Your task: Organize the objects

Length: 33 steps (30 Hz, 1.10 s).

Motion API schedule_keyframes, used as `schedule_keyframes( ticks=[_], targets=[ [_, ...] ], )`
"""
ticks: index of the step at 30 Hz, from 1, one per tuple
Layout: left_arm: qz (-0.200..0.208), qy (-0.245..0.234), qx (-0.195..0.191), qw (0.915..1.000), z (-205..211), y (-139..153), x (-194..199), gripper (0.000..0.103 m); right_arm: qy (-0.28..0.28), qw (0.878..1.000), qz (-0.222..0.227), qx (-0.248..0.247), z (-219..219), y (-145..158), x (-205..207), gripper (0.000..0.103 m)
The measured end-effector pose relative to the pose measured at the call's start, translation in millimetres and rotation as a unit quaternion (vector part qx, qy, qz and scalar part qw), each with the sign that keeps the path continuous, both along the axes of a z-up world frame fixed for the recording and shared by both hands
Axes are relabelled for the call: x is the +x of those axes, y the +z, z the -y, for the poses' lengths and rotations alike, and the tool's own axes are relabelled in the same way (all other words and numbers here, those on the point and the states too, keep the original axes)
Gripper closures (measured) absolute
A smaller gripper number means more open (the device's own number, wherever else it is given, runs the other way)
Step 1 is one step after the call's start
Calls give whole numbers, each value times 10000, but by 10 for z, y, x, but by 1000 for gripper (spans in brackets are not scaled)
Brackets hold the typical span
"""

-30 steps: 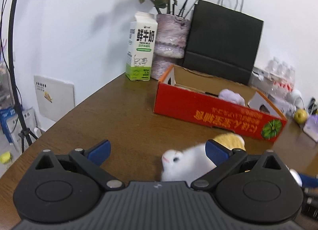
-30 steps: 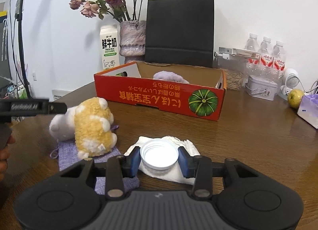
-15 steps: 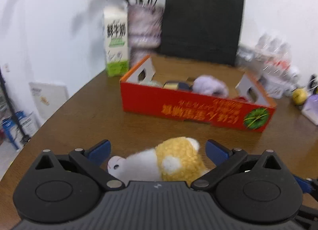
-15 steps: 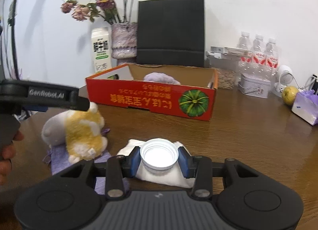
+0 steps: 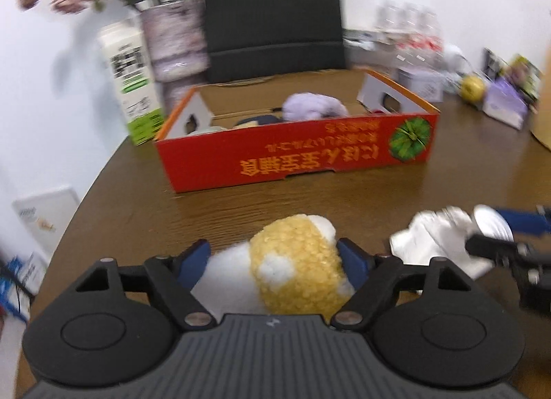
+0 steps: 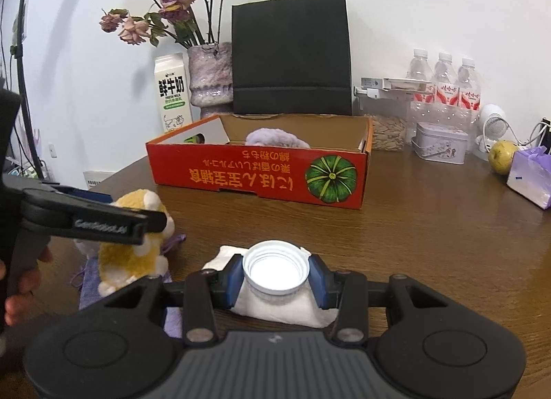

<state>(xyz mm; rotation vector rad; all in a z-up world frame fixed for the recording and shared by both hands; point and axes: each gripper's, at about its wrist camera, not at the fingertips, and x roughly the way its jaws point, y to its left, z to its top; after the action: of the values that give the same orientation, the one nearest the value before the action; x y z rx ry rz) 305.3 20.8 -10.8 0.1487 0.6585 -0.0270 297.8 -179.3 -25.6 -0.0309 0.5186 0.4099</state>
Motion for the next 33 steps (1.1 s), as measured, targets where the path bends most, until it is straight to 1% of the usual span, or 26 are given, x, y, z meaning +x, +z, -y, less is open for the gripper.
schedule_keyframes(
  ticks=[1, 2, 4, 5, 6, 7, 8, 9, 11, 13, 15, 18, 21, 25, 31, 33],
  targets=[
    [-28, -183, 54, 9998, -13, 10, -13, 22, 9, 10000, 14, 3, -2, 5, -9, 64],
    [-50, -235, 48, 9997, -27, 16, -15, 21, 17, 10000, 33, 6, -3, 11, -17, 64],
    [31, -35, -111, 9999, -63, 44, -45, 17, 29, 10000, 56, 13, -4, 21, -26, 64],
    [138, 97, -235, 9996, -76, 75, -90, 11, 32, 10000, 62, 18, 2, 21, -30, 64],
    [324, 257, -398, 9984, -76, 114, -170, 1, 34, 10000, 66, 22, 5, 23, -31, 64],
    [536, 433, -539, 9962, -66, 149, -268, 0, 33, 10000, 72, 26, 8, 27, -32, 64],
    [712, 667, -644, 9931, -40, 172, -369, 0, 26, 10000, 80, 25, 11, 30, -33, 64],
    [797, 848, -731, 9905, -11, 178, -441, 0, 10, 10000, 88, 21, 20, 33, -35, 64],
    [850, 1189, -959, 9846, 77, 155, -571, 0, -48, 9999, 89, 6, 38, 40, -32, 64],
    [775, 1329, -1059, 9824, 171, 107, -622, 0, -99, 9999, 75, -7, 55, 41, -25, 64],
    [730, 1516, -1063, 9800, 247, 60, -639, 0, -141, 9999, 73, -26, 83, 37, -21, 63],
    [614, 1793, -990, 9769, 293, -23, -546, 0, -174, 9998, 83, -39, 129, 33, -21, 64],
    [441, 2070, -1048, 9717, 253, -121, -424, 0, -179, 9998, 100, -30, 170, 36, -25, 64],
    [420, 2134, -944, 9715, 275, -194, -342, 0, -138, 9998, 104, -39, 184, 33, -29, 64],
    [489, 2211, -1060, 9683, 237, -238, -325, 0, -88, 9999, 128, -70, 155, 30, -48, 64],
    [476, 2219, -1091, 9678, 216, -242, -323, 2, -105, 9998, 142, -65, 154, 32, -52, 64]
  ],
)
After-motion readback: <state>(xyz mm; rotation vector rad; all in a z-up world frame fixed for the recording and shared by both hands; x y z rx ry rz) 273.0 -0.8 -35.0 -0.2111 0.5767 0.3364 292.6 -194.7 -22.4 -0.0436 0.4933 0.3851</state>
